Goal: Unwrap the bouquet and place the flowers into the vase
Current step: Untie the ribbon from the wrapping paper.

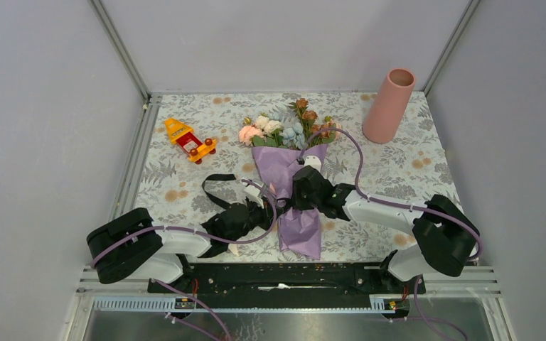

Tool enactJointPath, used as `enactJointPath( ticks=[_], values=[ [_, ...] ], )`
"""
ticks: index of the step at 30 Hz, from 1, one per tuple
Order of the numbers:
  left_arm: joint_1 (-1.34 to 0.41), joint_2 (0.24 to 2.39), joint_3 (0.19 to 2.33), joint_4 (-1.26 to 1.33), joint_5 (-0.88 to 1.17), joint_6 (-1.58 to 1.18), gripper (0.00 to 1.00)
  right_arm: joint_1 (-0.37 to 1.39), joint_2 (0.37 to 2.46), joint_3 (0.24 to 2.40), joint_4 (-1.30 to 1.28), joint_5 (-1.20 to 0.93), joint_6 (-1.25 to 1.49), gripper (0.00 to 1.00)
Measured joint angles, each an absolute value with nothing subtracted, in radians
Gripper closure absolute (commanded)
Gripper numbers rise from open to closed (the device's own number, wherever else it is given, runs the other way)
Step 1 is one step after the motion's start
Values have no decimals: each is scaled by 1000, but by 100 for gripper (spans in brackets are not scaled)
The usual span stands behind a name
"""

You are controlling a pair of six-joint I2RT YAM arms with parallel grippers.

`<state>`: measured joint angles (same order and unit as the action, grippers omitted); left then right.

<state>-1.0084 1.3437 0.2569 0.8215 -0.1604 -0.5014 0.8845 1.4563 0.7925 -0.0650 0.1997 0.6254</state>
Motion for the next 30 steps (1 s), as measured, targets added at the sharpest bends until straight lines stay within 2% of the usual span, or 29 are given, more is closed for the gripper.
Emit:
enactJointPath(
  ticks=[6, 9, 18, 25, 30],
  values=[
    [-1008, 1344, 257, 822, -155, -497, 100, 885, 1467, 807, -75, 226, 628, 88],
    [-1008, 1344, 257, 822, -153, -496, 100, 885, 1476, 824, -86, 235, 630, 99],
    [-1008, 1340, 247, 817, -190, -518, 100, 896, 1458, 835, -149, 310, 639, 100],
    [-1008, 1288, 206, 773, -227, -556, 100, 897, 1367, 806, -198, 400, 650, 100],
    [-1008, 1267, 201, 739, -228, -558, 93, 897, 1352, 786, -205, 406, 652, 100]
  ],
)
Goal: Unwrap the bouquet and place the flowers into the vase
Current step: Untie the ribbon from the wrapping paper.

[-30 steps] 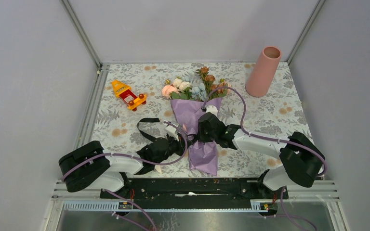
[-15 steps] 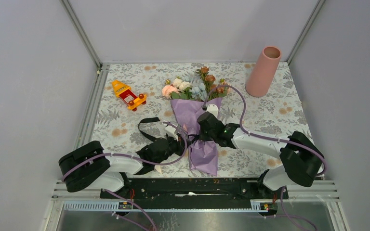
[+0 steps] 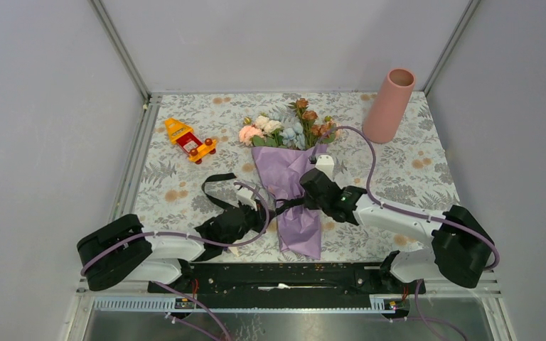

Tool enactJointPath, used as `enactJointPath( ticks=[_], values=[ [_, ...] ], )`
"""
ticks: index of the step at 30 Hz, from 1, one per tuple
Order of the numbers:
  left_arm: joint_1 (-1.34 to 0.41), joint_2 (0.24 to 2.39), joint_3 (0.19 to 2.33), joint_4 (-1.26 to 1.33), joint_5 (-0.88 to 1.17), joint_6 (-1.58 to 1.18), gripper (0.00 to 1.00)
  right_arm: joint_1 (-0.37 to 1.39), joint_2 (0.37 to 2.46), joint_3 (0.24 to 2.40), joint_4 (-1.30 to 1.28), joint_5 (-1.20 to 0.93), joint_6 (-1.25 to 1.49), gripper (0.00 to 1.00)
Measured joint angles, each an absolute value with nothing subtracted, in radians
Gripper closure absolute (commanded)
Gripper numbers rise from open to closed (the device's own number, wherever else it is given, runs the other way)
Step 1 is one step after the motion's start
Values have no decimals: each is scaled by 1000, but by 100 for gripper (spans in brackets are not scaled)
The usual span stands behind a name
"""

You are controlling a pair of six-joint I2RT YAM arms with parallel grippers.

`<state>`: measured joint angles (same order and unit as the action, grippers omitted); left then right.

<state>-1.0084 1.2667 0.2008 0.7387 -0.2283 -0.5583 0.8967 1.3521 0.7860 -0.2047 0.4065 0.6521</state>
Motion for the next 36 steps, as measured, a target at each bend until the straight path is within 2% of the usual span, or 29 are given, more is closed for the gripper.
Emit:
enactJointPath(
  ticks=[3, 6, 19, 24, 27, 32, 33, 36],
  values=[
    [-1008, 1245, 201, 726, -222, -557, 92, 896, 1322, 752, -175, 366, 647, 82],
    [-1008, 1233, 201, 719, -218, -551, 92, 896, 1291, 740, -149, 297, 635, 71],
    [-1008, 1232, 201, 708, -209, -540, 99, 904, 1382, 776, -61, 165, 570, 61],
    [-1008, 1234, 201, 712, -206, -539, 99, 905, 1415, 794, -59, 162, 556, 64],
    [-1008, 1241, 201, 714, -204, -539, 100, 905, 1435, 799, -51, 163, 554, 71],
    [-1008, 1254, 201, 714, -196, -533, 100, 905, 1475, 821, -52, 163, 543, 74],
    [-1008, 1256, 201, 715, -195, -532, 100, 905, 1483, 831, -53, 163, 542, 77],
    [-1008, 1262, 201, 717, -192, -532, 100, 905, 1497, 852, -54, 163, 534, 99]
  ],
)
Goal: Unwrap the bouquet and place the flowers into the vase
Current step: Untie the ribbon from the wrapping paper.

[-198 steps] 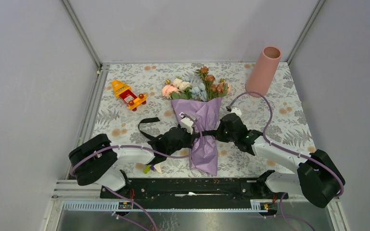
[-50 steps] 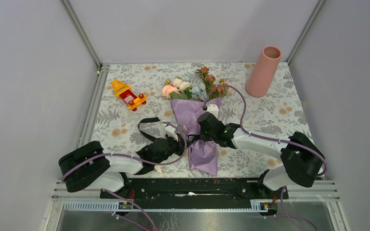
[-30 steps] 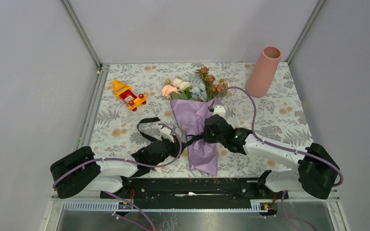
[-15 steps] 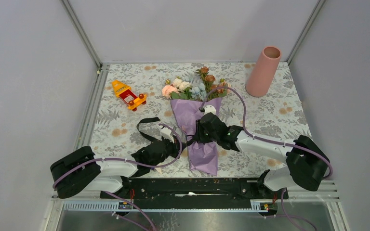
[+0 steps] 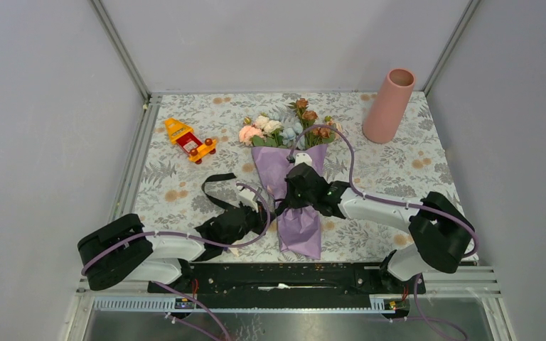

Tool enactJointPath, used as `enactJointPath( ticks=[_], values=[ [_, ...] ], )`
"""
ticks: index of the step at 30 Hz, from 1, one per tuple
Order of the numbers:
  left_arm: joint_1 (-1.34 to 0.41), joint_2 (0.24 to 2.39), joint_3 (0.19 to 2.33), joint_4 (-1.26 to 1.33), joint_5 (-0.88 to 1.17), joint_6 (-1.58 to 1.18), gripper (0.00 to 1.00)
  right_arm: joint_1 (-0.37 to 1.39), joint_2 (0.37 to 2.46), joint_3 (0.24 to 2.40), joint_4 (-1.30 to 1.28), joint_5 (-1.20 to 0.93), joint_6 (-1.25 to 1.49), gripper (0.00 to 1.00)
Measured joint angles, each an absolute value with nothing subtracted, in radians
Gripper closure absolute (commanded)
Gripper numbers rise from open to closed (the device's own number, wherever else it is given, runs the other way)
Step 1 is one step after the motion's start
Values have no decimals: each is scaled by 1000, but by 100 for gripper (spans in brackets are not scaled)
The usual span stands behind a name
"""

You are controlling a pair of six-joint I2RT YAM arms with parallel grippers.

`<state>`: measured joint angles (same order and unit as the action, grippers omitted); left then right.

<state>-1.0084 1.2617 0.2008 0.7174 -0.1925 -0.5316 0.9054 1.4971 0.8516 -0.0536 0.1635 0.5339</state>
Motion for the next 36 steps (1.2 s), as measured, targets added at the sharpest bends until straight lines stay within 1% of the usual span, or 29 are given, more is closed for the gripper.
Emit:
enactJointPath(
  ticks=[8, 20, 23, 25, 26, 27, 29, 33, 36],
  values=[
    [-1008, 1266, 201, 720, -197, -533, 100, 906, 1492, 847, -54, 198, 544, 100],
    [-1008, 1234, 201, 686, -233, -576, 100, 913, 1385, 757, -101, 328, 592, 100],
    [-1008, 1227, 201, 678, -233, -577, 90, 913, 1362, 737, -108, 336, 598, 100],
    [-1008, 1209, 201, 664, -231, -574, 78, 913, 1343, 726, -107, 335, 597, 100],
    [-1008, 1197, 201, 657, -228, -569, 69, 913, 1334, 722, -107, 331, 596, 100],
    [-1008, 1177, 201, 644, -223, -561, 62, 913, 1326, 719, -105, 324, 595, 100],
    [-1008, 1132, 203, 620, -210, -538, 53, 913, 1318, 718, -91, 307, 591, 100],
    [-1008, 1064, 251, 535, -175, -476, 40, 912, 1304, 693, -49, 268, 591, 100],
    [-997, 1056, 334, 459, -129, -415, 35, 912, 1282, 668, -31, 249, 591, 100]
  ],
)
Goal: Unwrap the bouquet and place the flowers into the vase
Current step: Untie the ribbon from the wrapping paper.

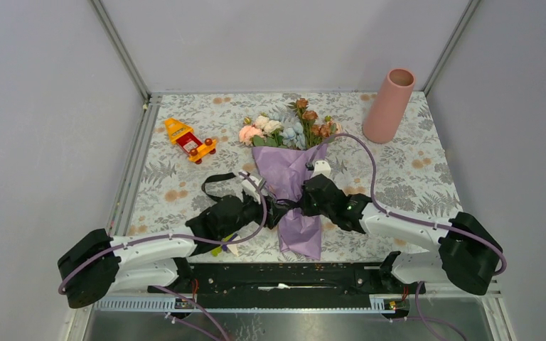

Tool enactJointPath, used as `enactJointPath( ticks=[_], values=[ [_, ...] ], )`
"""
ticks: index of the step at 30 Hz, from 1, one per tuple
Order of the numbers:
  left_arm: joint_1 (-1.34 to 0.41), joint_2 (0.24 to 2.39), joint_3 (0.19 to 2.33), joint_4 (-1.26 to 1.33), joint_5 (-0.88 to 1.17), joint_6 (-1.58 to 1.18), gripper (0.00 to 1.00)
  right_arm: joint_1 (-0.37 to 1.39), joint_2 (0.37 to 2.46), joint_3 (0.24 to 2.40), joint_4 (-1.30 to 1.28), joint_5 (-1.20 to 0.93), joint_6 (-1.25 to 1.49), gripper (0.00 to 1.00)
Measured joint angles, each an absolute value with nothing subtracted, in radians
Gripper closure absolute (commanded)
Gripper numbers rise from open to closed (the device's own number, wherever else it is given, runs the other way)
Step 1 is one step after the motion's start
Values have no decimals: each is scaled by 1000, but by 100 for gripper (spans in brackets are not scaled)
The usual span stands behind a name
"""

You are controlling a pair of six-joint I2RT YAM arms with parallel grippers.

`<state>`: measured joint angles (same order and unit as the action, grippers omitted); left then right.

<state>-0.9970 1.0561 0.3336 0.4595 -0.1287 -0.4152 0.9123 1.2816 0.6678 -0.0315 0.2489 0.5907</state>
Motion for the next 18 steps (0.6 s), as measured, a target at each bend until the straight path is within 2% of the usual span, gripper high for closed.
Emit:
enactJointPath(
  ticks=[6, 13, 16, 18],
  values=[
    [-910, 1182, 488, 366, 39, -334, 32, 913, 1238, 656, -17, 228, 581, 100],
    [-885, 1299, 548, 314, 126, -298, 32, 912, 1230, 652, -8, 215, 580, 100],
    [-883, 1316, 577, 304, 140, -284, 37, 913, 1230, 648, -8, 214, 580, 100],
    [-880, 1327, 596, 304, 152, -277, 44, 912, 1229, 646, -8, 214, 580, 100]
  ],
)
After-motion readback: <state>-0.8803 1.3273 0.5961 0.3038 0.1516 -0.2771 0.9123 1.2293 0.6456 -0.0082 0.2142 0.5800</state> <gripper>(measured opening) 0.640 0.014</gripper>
